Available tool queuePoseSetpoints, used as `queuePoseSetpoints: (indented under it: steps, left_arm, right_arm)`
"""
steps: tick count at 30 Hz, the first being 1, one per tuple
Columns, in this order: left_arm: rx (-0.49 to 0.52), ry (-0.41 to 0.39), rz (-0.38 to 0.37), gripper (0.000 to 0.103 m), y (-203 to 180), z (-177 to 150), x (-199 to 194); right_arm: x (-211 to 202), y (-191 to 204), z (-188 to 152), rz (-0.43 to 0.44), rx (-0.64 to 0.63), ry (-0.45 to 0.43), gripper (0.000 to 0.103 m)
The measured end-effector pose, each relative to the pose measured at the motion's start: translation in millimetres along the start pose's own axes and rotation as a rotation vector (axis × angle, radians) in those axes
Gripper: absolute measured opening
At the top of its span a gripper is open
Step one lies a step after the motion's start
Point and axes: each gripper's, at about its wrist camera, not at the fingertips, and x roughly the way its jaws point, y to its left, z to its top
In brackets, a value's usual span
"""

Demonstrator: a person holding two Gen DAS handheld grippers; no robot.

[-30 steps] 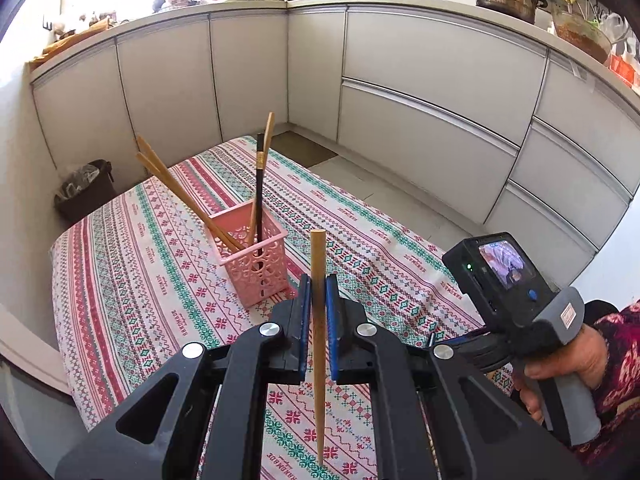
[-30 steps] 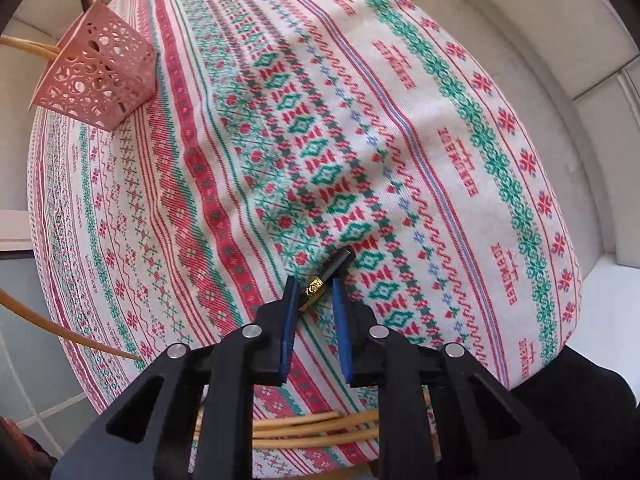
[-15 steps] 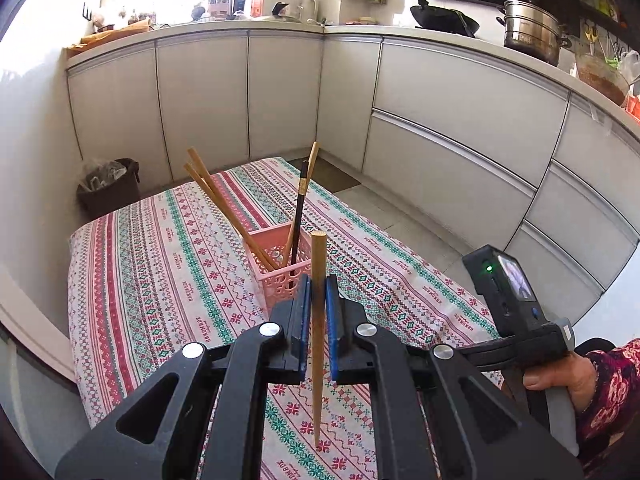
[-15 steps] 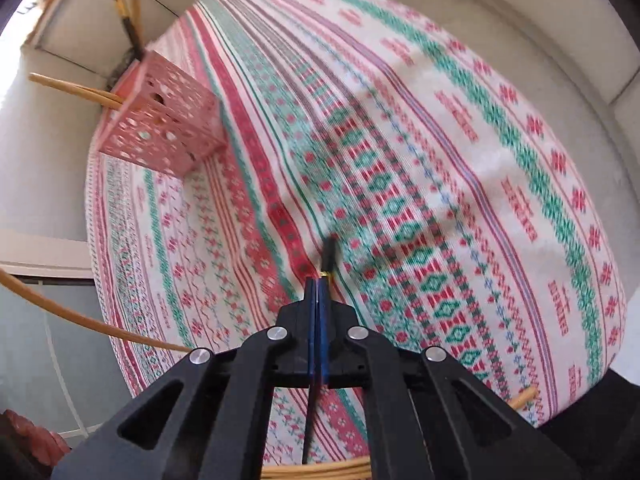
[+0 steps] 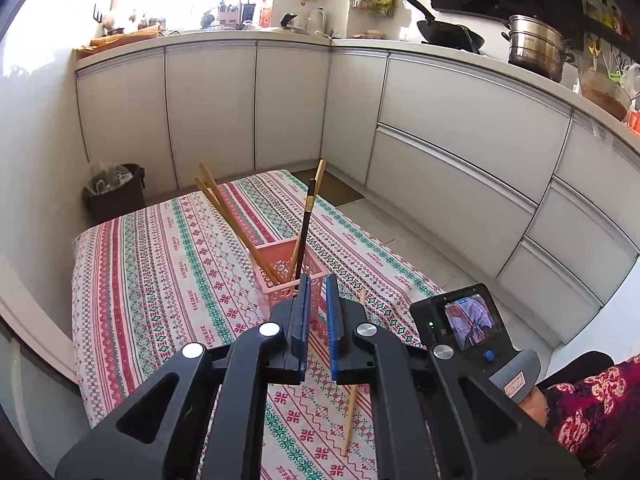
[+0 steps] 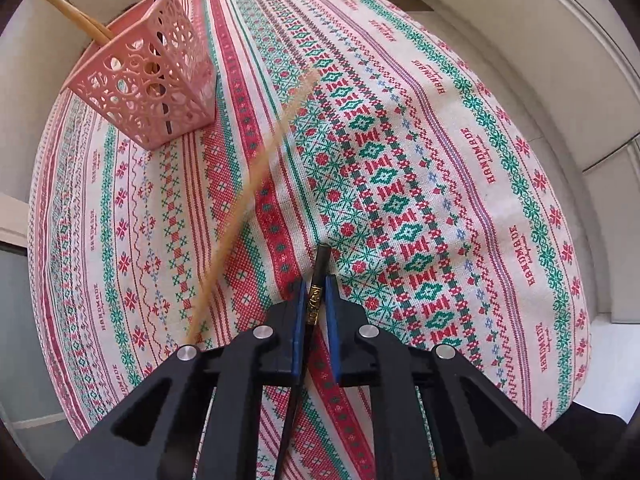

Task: Organize utensils
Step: 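Carry both chopsticks over the pink holder and lower them in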

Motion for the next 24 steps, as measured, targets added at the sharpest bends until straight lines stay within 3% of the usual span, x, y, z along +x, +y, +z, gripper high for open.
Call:
queuePoseSetpoints:
  steps: [2, 6, 12, 15, 19, 21, 24]
  left_arm:
    - [-0.015, -0.009, -0.014, 0.007, 3, 0, -3]
    - [-0.005, 0.001, -0.021, 0.007, 2, -1, 0]
    - [0.034, 0.096, -0.044, 0.007, -12, -8, 25]
    - [0.085, 0.196, -0.072, 0.007, -32, -15, 56]
    - [0.141, 0.400, -0.106, 0.016, -65, -26, 123]
    - [0.195, 0.502, -0.064, 0.018, -81, -29, 160]
    - [0.244, 0.588, 0.004, 0.022, -97, -25, 204]
  right_arm:
    - [-5, -12, -2, 0.091, 0.021, -0.033, 0.008]
    - [-31, -24, -2, 0.172, 0.022, -0.157, 0.007]
    - [-76, -61, 5, 0.272, 0.064, -0.256, 0.007]
    - [-100, -99, 11, 0.289, 0.075, -0.307, 0.007]
    - [-111, -133, 18, 0.301, 0.122, -0.328, 0.007]
    - [-107, -145, 23, 0.312, 0.139, -0.329, 0.007]
    - [-99, -160, 30, 0.339, 0.153, -0.321, 0.007]
